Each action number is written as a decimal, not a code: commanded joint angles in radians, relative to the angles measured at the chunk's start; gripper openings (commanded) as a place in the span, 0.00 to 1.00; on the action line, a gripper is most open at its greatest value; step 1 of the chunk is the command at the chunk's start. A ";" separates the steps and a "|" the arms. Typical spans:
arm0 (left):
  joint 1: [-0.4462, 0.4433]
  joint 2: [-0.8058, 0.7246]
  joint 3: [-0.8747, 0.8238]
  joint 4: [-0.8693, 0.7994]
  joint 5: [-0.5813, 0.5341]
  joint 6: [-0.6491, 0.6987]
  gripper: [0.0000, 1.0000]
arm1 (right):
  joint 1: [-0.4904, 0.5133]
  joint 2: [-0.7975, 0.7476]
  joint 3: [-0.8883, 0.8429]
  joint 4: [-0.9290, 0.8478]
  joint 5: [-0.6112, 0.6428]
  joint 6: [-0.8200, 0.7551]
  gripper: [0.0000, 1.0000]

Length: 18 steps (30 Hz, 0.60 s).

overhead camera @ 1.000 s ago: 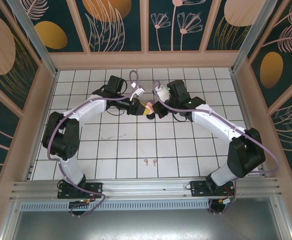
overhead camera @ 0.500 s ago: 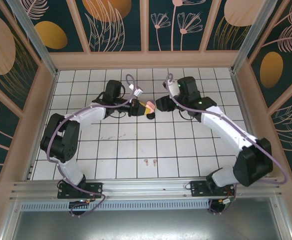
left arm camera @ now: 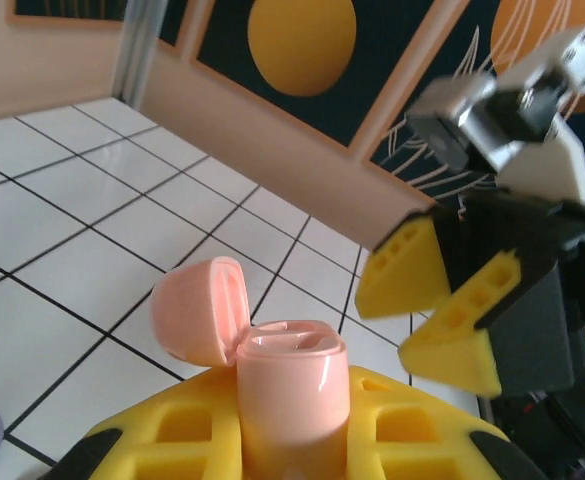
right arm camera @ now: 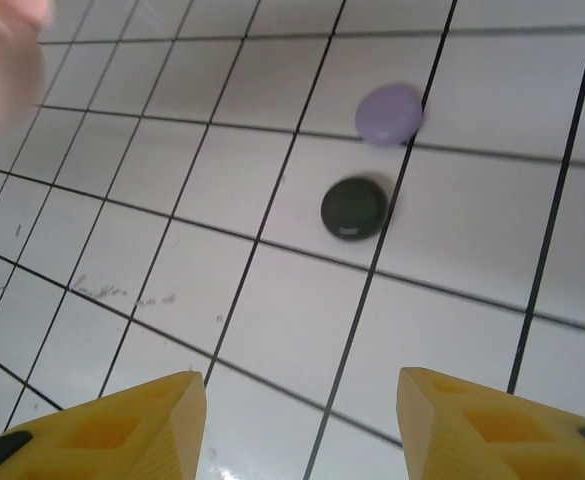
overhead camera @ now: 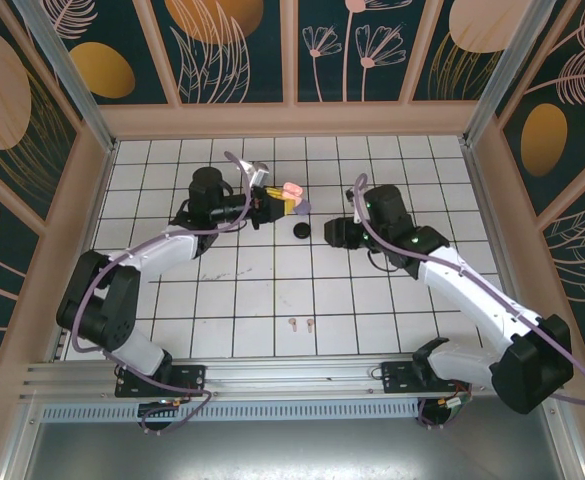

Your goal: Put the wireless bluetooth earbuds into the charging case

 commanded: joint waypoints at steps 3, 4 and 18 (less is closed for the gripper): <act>0.007 -0.073 -0.072 0.189 -0.153 -0.064 0.00 | 0.114 0.001 -0.039 -0.063 0.111 0.161 0.53; 0.007 -0.085 -0.089 0.204 -0.191 -0.069 0.00 | 0.137 0.013 -0.043 -0.071 0.127 0.188 0.53; 0.031 -0.261 -0.274 0.256 -0.530 -0.072 0.00 | 0.451 0.283 0.008 -0.133 0.223 0.422 0.53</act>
